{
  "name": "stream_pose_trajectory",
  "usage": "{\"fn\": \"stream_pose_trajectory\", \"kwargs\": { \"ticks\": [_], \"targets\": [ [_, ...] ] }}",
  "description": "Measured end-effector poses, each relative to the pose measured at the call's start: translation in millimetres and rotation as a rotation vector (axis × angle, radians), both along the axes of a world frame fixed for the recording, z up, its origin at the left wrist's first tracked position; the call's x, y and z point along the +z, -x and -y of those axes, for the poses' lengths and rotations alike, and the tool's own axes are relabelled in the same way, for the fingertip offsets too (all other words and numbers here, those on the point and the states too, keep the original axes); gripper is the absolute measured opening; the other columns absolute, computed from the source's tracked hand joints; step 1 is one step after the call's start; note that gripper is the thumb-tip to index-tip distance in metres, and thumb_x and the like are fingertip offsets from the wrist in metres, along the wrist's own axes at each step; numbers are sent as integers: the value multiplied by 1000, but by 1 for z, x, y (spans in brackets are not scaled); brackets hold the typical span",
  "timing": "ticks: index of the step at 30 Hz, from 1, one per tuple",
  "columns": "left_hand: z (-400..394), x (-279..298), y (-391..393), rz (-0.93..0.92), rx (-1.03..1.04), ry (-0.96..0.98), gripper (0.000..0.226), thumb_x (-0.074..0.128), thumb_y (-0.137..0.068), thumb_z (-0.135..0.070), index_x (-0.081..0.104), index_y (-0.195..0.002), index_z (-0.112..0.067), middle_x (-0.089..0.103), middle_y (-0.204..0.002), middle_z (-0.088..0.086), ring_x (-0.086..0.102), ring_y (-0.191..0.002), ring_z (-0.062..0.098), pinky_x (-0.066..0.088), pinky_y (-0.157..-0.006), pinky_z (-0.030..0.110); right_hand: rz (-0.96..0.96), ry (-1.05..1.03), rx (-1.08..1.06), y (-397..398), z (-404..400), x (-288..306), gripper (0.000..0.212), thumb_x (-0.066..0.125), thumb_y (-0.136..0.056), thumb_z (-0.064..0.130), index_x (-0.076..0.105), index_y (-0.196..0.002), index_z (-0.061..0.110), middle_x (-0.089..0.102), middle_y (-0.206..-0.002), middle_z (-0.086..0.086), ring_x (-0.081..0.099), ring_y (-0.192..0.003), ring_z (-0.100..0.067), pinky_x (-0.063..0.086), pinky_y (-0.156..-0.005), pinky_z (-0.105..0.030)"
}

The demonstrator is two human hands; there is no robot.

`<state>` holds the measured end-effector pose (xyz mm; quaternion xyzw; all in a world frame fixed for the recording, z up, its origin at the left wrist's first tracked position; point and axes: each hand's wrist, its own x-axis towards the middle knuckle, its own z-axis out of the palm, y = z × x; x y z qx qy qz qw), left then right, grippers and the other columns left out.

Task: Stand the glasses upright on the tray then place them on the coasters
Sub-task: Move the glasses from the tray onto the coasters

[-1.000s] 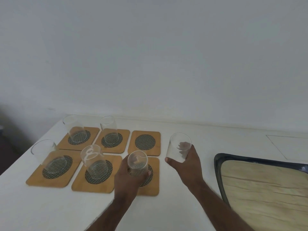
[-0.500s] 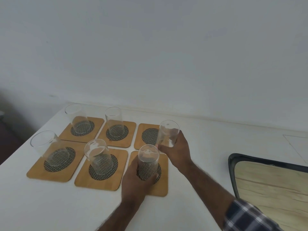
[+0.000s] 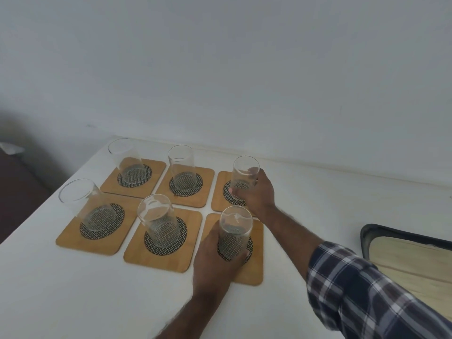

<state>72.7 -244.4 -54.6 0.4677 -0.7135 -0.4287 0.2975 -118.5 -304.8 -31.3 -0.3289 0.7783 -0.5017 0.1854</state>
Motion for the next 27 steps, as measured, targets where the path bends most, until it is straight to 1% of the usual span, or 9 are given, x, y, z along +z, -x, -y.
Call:
{"fn": "stream_pose_trajectory", "kwargs": {
  "ticks": [5,9,13,16,18,20,22,24,27],
  "targets": [
    [1,0,0,23,-2,32,79,81,-65,-51,46,-135,-37,62,-120,-18,57,-110,6,52,-93,34,-27,-26,7,2,6,-5,77,90,-56,32,51,-122,23,61,-116,-3,60,-104,-20,50,-83,-30],
    [1,0,0,27,-7,28,81,80,-65,-53,44,-136,-40,61,-122,-19,56,-111,6,52,-94,34,-28,-43,17,2,7,-5,77,90,-58,34,49,-123,25,58,-118,-2,60,-104,-19,51,-85,-32],
    [1,0,-1,24,-12,39,80,80,-66,-51,44,-136,-40,57,-117,-24,54,-110,4,49,-92,27,5,-66,49,0,2,-3,91,90,-57,39,42,-133,24,55,-128,-3,59,-111,-21,50,-95,-38],
    [1,0,0,26,-23,45,80,81,-66,-50,44,-136,-38,56,-118,-25,53,-110,3,46,-89,21,55,-57,59,-3,-10,3,99,89,-58,43,37,-140,23,54,-131,0,57,-114,-18,49,-97,-38],
    [0,0,0,23,-20,52,80,82,-67,-48,45,-137,-37,56,-118,-24,53,-110,4,45,-87,21,67,-40,46,-6,-24,9,97,87,-62,45,36,-142,22,54,-132,2,54,-114,-14,46,-97,-33],
    [1,0,0,27,-16,52,80,82,-67,-48,45,-137,-35,59,-121,-19,55,-112,8,50,-90,27,77,-36,23,-9,-38,12,97,84,-65,48,35,-144,21,52,-135,1,50,-119,-14,43,-98,-33],
    [1,0,0,30,-19,34,82,82,-67,-47,45,-138,-33,60,-125,-16,55,-115,11,51,-94,33,84,-13,-3,-13,-56,16,95,82,-67,51,35,-144,21,51,-138,0,49,-123,-16,43,-101,-35],
    [0,1,-1,25,-31,32,82,82,-67,-47,44,-138,-34,59,-125,-17,54,-115,10,50,-95,31,78,4,-32,-18,-74,20,91,79,-69,52,36,-143,22,52,-137,0,50,-123,-15,42,-103,-35],
    [-1,5,-1,11,-40,23,80,83,-67,-45,45,-137,-35,58,-121,-18,54,-111,8,46,-89,26,53,3,-74,-24,-103,25,81,76,-75,49,39,-142,22,54,-136,1,50,-124,-14,42,-104,-35]
  ]
}}
